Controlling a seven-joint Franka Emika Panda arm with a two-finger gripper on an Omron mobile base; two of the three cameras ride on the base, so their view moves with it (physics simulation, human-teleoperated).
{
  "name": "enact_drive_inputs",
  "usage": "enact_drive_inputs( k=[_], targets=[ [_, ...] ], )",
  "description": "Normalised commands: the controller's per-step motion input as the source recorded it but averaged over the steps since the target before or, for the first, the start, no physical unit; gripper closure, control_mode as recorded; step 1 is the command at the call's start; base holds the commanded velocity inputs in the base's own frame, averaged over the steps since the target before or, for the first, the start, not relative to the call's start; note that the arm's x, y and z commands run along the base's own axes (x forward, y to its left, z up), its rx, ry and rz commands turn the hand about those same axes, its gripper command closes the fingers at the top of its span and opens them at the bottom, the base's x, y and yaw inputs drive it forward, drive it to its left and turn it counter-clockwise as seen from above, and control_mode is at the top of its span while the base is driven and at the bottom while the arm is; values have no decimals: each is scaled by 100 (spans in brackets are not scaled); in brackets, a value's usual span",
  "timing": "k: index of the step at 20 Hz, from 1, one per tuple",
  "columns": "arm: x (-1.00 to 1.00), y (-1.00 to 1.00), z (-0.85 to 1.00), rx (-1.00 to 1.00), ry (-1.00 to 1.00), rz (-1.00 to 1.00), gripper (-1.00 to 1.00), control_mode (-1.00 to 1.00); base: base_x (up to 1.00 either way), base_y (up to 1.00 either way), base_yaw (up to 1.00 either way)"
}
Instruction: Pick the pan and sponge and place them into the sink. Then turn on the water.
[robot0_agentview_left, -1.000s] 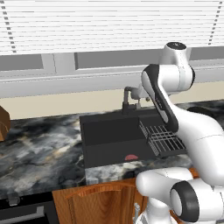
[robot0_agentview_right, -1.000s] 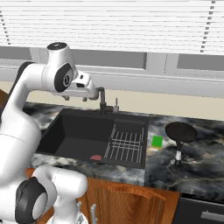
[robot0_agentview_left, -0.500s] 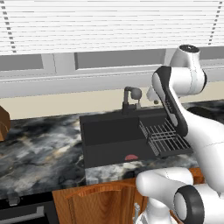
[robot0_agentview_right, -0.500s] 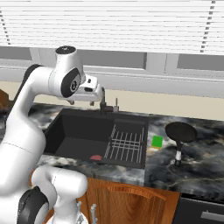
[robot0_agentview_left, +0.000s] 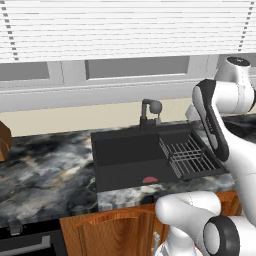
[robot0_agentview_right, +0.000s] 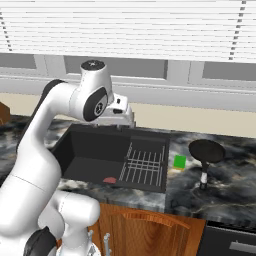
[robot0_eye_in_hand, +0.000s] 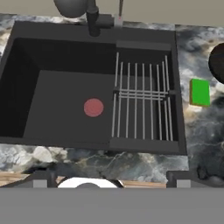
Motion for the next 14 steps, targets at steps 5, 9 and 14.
enact_drive_inputs(
  k=[5, 9, 14],
  targets=[
    [-11, -59, -13, 0, 3, 0, -100, -100, 0, 0, 0],
    [-4, -53, -17, 0, 0, 0, -100, -100, 0, 0, 0],
    [-8, -56, -19, 0, 1, -3, -100, -100, 0, 0, 0]
  ],
)
